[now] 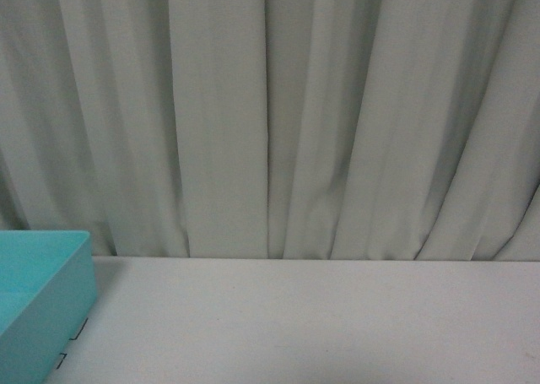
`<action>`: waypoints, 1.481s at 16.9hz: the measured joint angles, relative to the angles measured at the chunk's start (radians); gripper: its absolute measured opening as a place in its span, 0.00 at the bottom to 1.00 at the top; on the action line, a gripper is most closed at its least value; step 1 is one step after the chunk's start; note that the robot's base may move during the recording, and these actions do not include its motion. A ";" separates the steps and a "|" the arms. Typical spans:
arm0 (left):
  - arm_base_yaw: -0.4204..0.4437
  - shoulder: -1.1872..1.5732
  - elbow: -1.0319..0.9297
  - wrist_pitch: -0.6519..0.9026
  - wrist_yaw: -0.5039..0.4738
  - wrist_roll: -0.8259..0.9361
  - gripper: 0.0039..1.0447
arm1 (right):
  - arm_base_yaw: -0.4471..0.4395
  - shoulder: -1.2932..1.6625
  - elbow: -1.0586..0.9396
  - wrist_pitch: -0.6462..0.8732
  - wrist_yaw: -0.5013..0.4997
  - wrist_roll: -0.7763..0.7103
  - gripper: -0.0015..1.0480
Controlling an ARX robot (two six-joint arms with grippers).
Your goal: Wind up and store yellow beetle toy
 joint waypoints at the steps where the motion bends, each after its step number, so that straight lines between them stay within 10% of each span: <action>1: 0.000 -0.064 -0.002 -0.085 0.003 0.000 0.01 | 0.000 0.000 0.000 0.000 0.000 0.000 0.94; 10: 0.000 -0.110 -0.003 -0.085 0.000 0.000 0.01 | 0.000 0.000 0.000 0.000 0.000 0.000 0.94; 19: 0.000 -0.110 -0.002 -0.085 0.000 -0.001 0.91 | 0.000 0.000 0.000 0.000 0.000 0.000 0.94; 25: 0.000 -0.110 -0.002 -0.085 0.000 -0.001 0.94 | 0.000 0.000 0.000 0.000 0.000 0.000 0.94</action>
